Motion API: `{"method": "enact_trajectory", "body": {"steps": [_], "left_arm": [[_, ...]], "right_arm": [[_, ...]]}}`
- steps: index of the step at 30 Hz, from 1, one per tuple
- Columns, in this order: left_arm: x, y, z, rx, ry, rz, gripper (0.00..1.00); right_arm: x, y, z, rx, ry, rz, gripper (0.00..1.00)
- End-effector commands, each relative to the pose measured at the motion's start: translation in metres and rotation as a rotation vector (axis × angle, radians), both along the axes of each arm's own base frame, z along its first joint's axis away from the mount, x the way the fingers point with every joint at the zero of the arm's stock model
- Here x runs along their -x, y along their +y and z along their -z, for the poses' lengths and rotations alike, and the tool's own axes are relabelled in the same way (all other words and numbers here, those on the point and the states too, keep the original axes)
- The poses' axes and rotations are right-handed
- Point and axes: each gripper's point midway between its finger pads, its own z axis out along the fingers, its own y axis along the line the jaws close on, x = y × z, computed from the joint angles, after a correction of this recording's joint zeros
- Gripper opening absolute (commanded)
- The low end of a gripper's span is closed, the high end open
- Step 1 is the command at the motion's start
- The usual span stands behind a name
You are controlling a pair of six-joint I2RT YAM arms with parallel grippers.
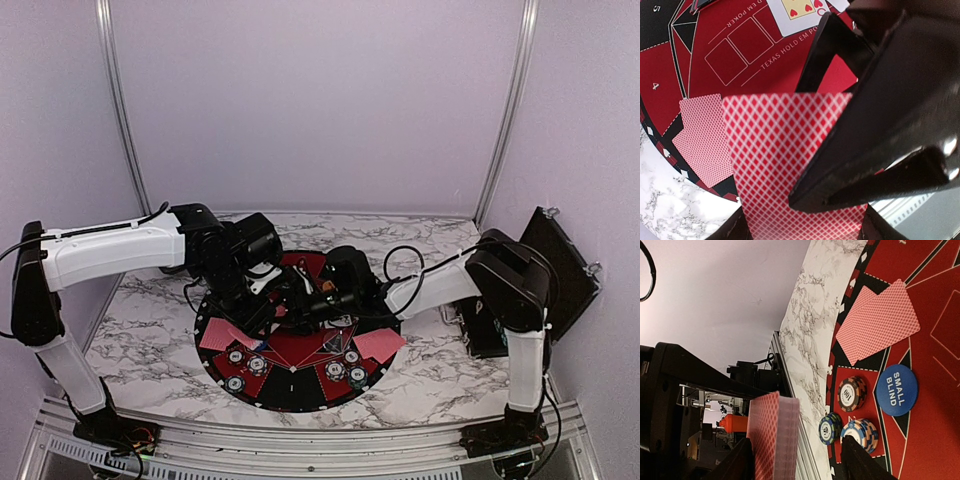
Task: Distribute texas hold em gaming equipment
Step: Pick up the poker card from the face-down deck piles.
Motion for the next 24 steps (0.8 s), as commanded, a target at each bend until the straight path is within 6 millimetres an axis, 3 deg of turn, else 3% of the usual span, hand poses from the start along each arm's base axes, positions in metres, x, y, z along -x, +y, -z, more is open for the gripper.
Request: {"method": "enact_trajectory", "body": {"steps": [1, 8, 19, 24], "left_arm": [[0.0, -0.002, -0.012, 0.017, -0.006, 0.005, 0.52], [0.0, -0.002, -0.012, 0.015, -0.005, 0.005, 0.52], [0.001, 0.0, -0.009, 0.007, -0.001, 0.006, 0.52], [0.001, 0.0, -0.009, 0.005, 0.0, 0.007, 0.52]], "right_arm": [[-0.015, -0.014, 0.01, 0.057, -0.004, 0.067, 0.57], [-0.016, -0.014, 0.004, 0.046, -0.014, 0.064, 0.57], [-0.015, -0.02, -0.048, -0.061, -0.065, 0.047, 0.61], [-0.015, -0.029, -0.058, -0.073, -0.072, 0.057, 0.61]]}}
